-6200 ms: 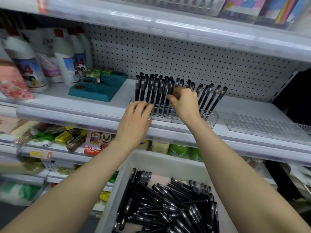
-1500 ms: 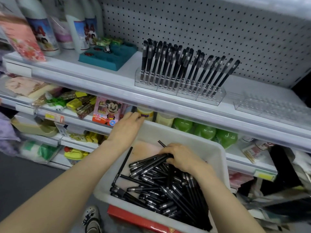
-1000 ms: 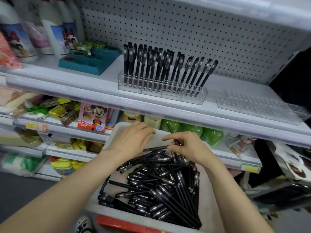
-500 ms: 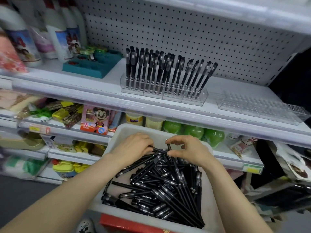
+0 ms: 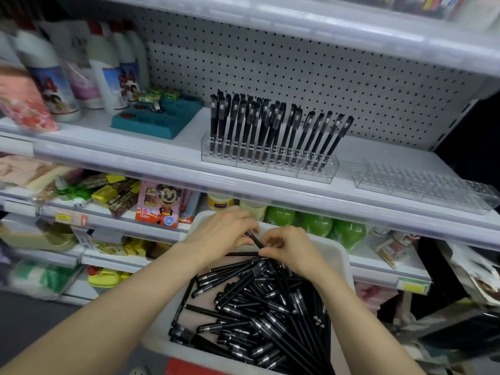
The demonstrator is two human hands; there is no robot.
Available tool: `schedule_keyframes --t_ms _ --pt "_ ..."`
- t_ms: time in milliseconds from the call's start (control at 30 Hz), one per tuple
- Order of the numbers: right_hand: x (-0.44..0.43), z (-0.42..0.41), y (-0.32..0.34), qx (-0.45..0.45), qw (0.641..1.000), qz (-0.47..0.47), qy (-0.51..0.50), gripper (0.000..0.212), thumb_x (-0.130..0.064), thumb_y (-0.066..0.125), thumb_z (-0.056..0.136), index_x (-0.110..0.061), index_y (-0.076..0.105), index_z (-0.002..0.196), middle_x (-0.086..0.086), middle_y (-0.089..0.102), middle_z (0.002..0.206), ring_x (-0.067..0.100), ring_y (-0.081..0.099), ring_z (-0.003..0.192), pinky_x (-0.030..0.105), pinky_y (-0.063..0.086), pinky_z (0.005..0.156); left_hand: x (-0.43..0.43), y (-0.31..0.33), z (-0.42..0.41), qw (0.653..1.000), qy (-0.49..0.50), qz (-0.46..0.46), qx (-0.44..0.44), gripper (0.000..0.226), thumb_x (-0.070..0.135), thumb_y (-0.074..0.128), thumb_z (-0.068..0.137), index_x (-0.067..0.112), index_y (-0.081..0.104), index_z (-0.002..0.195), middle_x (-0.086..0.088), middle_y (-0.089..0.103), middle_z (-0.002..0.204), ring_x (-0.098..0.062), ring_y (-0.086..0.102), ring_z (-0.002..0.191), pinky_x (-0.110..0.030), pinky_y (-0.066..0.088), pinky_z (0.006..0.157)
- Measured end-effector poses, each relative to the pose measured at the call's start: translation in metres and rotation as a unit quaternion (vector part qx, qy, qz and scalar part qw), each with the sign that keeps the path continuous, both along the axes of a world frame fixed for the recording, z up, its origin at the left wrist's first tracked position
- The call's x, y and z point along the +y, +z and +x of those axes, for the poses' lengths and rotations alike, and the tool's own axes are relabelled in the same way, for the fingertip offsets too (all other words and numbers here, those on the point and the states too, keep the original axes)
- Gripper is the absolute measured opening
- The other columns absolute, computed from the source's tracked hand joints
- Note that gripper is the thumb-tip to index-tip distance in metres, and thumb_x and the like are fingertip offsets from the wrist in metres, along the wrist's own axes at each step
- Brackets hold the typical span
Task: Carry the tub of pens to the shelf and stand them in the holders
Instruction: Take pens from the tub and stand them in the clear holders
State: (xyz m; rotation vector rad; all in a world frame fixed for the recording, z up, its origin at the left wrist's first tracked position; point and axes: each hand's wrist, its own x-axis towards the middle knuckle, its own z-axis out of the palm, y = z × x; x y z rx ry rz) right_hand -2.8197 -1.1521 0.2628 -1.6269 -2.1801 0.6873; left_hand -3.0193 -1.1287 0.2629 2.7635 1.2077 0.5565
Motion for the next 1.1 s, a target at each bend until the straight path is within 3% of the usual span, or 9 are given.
schedule_keyframes --t_ms 100,167,300,400,533,700,867,1100 --pt "0.002 0.004 -0.006 0.013 1.000 -0.010 -0.016 0.008 -0.021 0.079 0.080 -0.017 0.073 0.084 -0.006 0.068 0.073 -0.001 0.056 0.060 0.008 0.043 0.062 0.005 0.003 -0.008 0.999 0.022 0.019 -0.043 0.062 0.025 0.076 0.082 0.021 0.048 0.138 0.000 0.056 0.125 -0.017 0.049 0.117 -0.033 0.045 0.097" --pt "0.004 0.009 -0.006 0.046 0.998 -0.019 -0.029 0.007 -0.017 0.079 0.081 -0.017 0.074 0.086 -0.003 0.070 0.074 0.003 0.059 0.058 0.015 0.051 0.063 0.010 0.008 -0.013 0.997 0.043 0.038 -0.052 0.067 0.020 0.076 0.082 0.019 0.045 0.142 -0.001 0.054 0.129 -0.018 0.047 0.119 -0.035 0.045 0.099" --pt "0.010 0.013 0.013 0.106 0.993 0.017 -0.056 0.019 -0.015 0.078 0.081 -0.024 0.072 0.097 -0.004 0.072 0.080 0.009 0.065 0.068 0.023 0.057 0.071 0.023 0.020 -0.021 0.992 0.080 0.094 -0.034 0.065 0.006 0.076 0.079 0.014 0.050 0.138 -0.008 0.054 0.129 -0.025 0.047 0.120 -0.040 0.053 0.089" --pt "0.016 0.010 0.051 0.193 0.979 0.029 -0.063 0.010 -0.018 0.070 0.089 -0.021 0.068 0.098 -0.002 0.072 0.082 0.011 0.068 0.072 0.020 0.056 0.067 0.035 0.029 -0.024 0.985 0.111 0.133 -0.025 0.072 -0.005 0.076 0.073 0.013 0.049 0.137 -0.011 0.050 0.133 -0.027 0.045 0.123 -0.038 0.054 0.085" --pt "0.038 0.008 0.104 0.245 0.954 0.129 -0.116 0.008 -0.025 0.059 0.095 -0.019 0.064 0.092 0.000 0.070 0.083 0.012 0.068 0.074 0.019 0.055 0.066 0.055 0.042 -0.026 0.973 0.145 0.179 -0.018 0.068 0.002 0.073 0.079 0.013 0.046 0.140 -0.010 0.045 0.143 -0.028 0.040 0.132 -0.038 0.038 0.107" --pt "0.076 -0.002 0.135 0.303 0.904 0.241 -0.181 0.015 -0.016 0.062 0.095 -0.026 0.061 0.084 0.004 0.070 0.079 0.015 0.068 0.069 0.023 0.056 0.066 0.076 0.048 -0.028 0.968 0.153 0.197 -0.005 0.060 0.022 0.068 0.086 0.010 0.046 0.141 -0.011 0.048 0.139 -0.029 0.041 0.129 -0.043 0.032 0.113" --pt "0.110 -0.016 0.126 0.252 0.904 0.265 -0.220 0.004 -0.023 0.064 0.093 -0.025 0.064 0.089 -0.001 0.072 0.079 0.016 0.071 0.074 0.041 0.060 0.076 0.083 0.045 -0.027 0.968 0.161 0.194 -0.012 0.057 0.033 0.059 0.090 0.010 0.047 0.141 -0.010 0.049 0.138 -0.029 0.041 0.128 -0.042 0.031 0.113" --pt "0.120 -0.020 0.126 0.142 0.912 0.295 -0.247 0.023 -0.030 0.059 0.096 -0.011 0.071 0.099 -0.004 0.065 0.069 0.017 0.063 0.071 0.026 0.045 0.067 0.085 0.043 -0.026 0.966 0.162 0.202 -0.026 0.055 0.033 0.062 0.089 0.011 0.050 0.138 -0.009 0.051 0.134 -0.029 0.043 0.124 -0.042 0.033 0.109"
